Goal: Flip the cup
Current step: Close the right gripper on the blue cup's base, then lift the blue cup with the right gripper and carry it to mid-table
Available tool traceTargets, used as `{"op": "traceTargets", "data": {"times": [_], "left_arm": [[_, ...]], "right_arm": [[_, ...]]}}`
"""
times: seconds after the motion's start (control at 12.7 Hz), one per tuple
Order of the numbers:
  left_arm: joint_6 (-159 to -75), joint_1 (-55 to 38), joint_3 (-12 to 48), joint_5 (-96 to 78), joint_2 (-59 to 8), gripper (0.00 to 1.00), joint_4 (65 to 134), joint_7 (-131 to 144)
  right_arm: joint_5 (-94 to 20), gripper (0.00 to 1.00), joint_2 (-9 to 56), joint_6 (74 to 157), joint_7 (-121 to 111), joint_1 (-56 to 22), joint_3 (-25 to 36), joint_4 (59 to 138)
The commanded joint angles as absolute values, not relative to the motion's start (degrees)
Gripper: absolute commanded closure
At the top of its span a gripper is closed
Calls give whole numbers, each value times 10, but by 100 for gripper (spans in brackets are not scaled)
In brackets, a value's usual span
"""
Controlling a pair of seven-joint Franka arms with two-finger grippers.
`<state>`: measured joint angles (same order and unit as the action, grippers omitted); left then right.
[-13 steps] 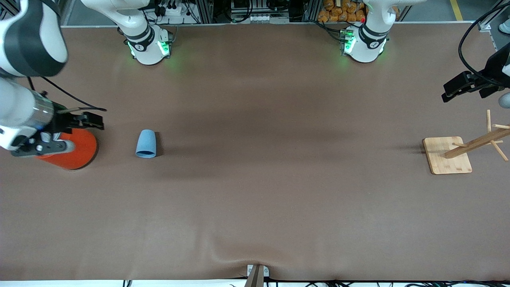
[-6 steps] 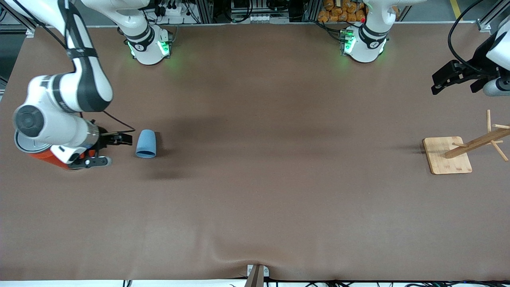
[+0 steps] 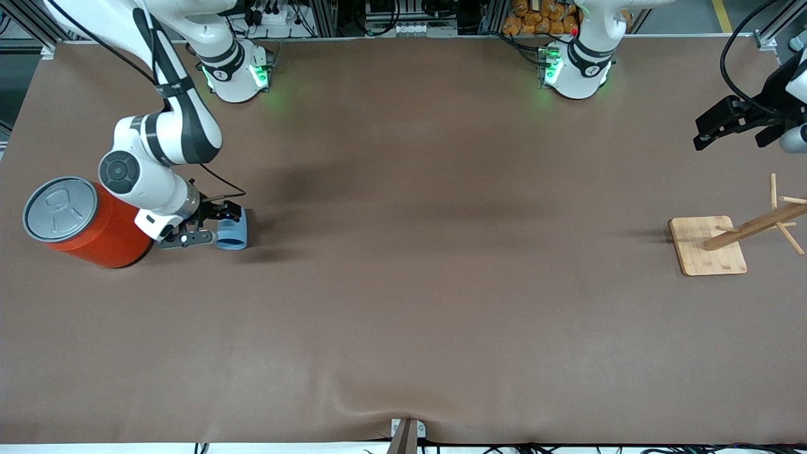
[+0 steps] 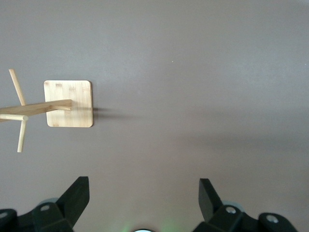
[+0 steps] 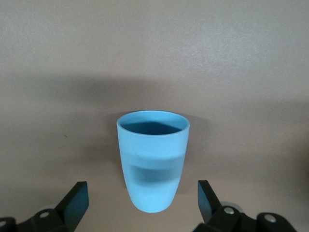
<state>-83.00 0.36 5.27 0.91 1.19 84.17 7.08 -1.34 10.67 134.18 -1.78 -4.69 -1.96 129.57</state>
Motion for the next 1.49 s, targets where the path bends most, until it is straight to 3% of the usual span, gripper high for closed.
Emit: {"op": "traceTargets", "data": {"times": [0.0,0.63,0.71,0.79,0.86,0.94,1.02,1.26,1.41], "left_arm": [[-826,7,48,2,19,0,839,62],[-832,7,48,1,20,0,839,62],[-832,7,48,1,20,0,839,62],[-832,7,48,2,20,0,839,62],[-832,7,48,1,20,0,839,62],[-832,7,47,2,20,0,839,61],[-832,8,47,2,20,0,839,61],[-831,8,44,2,23,0,840,49],[-830,7,39,2,26,0,841,38]], "right_arm": [[-21,0,94,1410,-25,-51,-19,1348],[-21,0,178,1540,-44,-50,-19,1370],[-21,18,182,1542,-45,-52,-19,1369],[-21,64,181,1542,-45,-53,-21,1368],[-21,94,181,1537,-43,-51,-30,1362],[-21,100,179,1527,-43,-50,-32,1346],[-21,100,178,1486,-44,-50,-38,1319],[-22,100,182,1238,-42,-55,-63,1141],[-22,100,197,1153,-46,-76,-84,1043]]}}
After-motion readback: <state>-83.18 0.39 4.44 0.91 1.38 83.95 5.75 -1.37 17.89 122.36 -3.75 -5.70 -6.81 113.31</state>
